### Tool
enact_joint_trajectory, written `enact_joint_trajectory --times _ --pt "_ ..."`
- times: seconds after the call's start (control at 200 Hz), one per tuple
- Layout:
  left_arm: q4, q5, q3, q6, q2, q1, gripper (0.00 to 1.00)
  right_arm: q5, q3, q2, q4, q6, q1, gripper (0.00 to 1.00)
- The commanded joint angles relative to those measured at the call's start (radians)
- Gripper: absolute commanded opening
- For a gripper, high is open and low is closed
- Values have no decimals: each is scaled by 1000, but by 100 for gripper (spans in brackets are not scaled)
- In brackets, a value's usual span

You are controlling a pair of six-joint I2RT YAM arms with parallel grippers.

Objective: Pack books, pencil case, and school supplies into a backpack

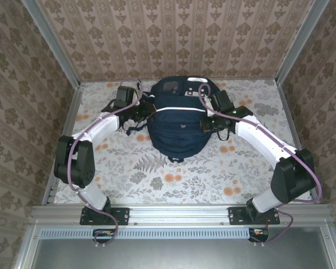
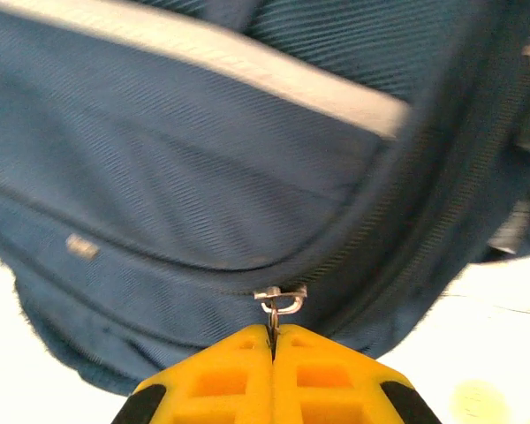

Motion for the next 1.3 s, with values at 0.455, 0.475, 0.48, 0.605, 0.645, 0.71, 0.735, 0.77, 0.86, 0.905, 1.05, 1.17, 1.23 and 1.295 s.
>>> enact_joint_trajectory --times 0.455,0.475,0.48,0.605,0.645,0.71,0.735,0.77,0.86,0.905,1.05,1.17,1.23,1.295 --pt "178 -14 -256 -301 -244 -110 55 -278 72 127 200 131 162 0" --pt "188 -14 -255 -305 -236 -137 54 -278 70 125 201 131 162 0" --pt "191 -14 -254 -307 -234 -140 53 -278 70 125 200 131 163 0" --pt "204 -28 -224 -309 -186 -155 45 -273 54 112 197 132 163 0" --pt "211 -28 -218 -314 -174 -157 43 -273 49 107 196 132 163 0" --pt "221 -24 -208 -315 -153 -158 41 -269 40 100 199 133 163 0" --pt "222 -23 -203 -316 -146 -160 41 -268 37 98 200 134 163 0" --pt "224 -22 -199 -319 -136 -161 41 -266 34 96 202 135 163 0" --pt "231 -24 -195 -331 -115 -166 39 -263 28 90 203 139 163 0" --pt "233 -27 -194 -335 -107 -166 36 -258 26 87 200 136 163 0" --pt "194 -78 -195 -322 -102 -163 10 -158 34 69 127 98 163 0" --pt "160 -112 -211 -299 -114 -150 0 4 34 38 16 49 160 0" --pt "148 -118 -222 -286 -121 -142 0 92 34 27 -34 20 155 0" --pt "135 -122 -233 -272 -129 -132 0 169 31 22 -74 -3 142 0"
